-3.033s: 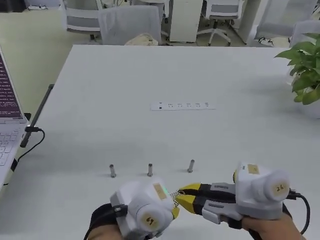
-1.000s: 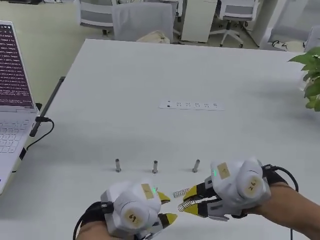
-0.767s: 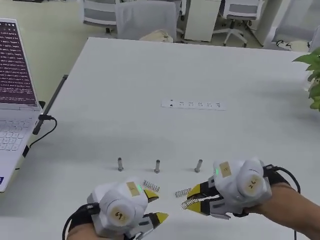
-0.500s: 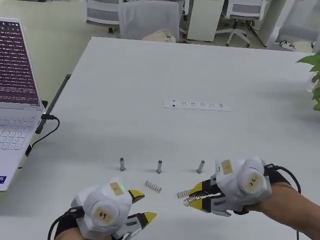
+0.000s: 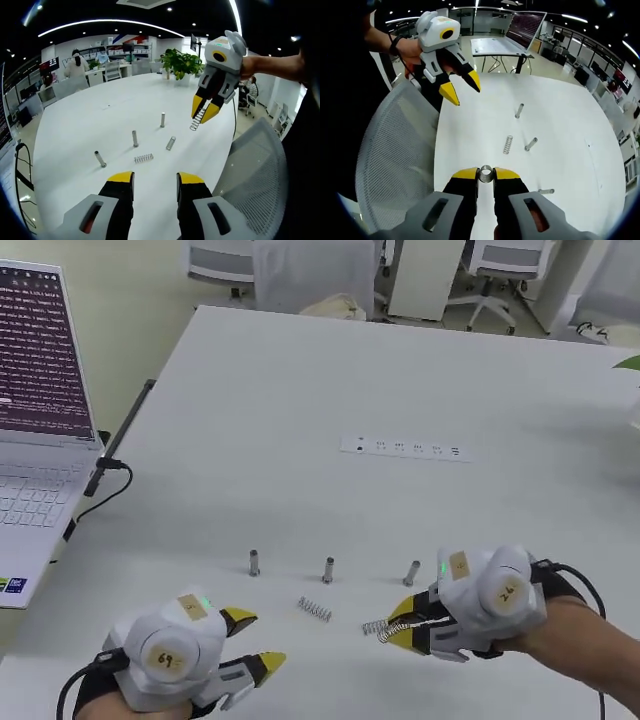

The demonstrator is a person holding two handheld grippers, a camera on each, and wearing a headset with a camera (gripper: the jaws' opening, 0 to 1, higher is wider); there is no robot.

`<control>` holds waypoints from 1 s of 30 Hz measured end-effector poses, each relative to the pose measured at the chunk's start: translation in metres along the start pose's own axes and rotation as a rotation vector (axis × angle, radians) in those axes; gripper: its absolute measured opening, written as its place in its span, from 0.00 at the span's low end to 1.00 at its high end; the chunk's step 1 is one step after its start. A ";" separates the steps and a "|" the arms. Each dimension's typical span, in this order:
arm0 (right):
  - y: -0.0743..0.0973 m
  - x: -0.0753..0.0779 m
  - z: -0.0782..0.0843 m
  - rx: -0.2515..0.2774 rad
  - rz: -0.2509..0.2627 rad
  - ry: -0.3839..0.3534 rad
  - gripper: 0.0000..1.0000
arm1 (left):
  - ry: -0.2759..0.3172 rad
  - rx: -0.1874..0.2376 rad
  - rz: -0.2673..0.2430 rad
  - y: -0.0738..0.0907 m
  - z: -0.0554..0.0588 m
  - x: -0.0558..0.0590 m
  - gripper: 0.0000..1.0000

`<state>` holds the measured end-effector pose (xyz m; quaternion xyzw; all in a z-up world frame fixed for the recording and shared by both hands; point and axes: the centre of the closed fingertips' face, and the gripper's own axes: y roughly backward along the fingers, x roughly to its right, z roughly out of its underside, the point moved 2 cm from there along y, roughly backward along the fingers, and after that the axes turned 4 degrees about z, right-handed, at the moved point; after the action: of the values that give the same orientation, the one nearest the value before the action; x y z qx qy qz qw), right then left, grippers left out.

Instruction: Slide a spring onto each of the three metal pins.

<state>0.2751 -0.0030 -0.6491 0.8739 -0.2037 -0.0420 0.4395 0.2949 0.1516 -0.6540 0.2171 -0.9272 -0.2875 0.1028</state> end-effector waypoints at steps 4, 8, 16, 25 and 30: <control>-0.004 0.007 -0.003 0.001 -0.004 0.003 0.09 | 0.011 0.002 -0.009 0.004 0.003 -0.004 0.30; -0.009 0.016 -0.007 0.001 -0.004 0.004 0.09 | 0.024 0.005 -0.018 0.006 0.005 -0.008 0.35; -0.020 0.035 -0.018 -0.008 0.001 0.017 0.09 | 0.052 0.017 -0.035 0.013 0.008 -0.014 0.44; -0.036 0.054 -0.030 -0.021 -0.004 0.033 0.09 | 0.072 0.029 -0.054 0.021 0.011 -0.022 0.47; -0.045 0.064 -0.036 -0.027 -0.005 0.040 0.09 | 0.086 0.034 -0.063 0.026 0.014 -0.025 0.50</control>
<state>0.3571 0.0231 -0.6554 0.8689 -0.1919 -0.0282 0.4553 0.3037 0.1892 -0.6523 0.2600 -0.9194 -0.2651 0.1299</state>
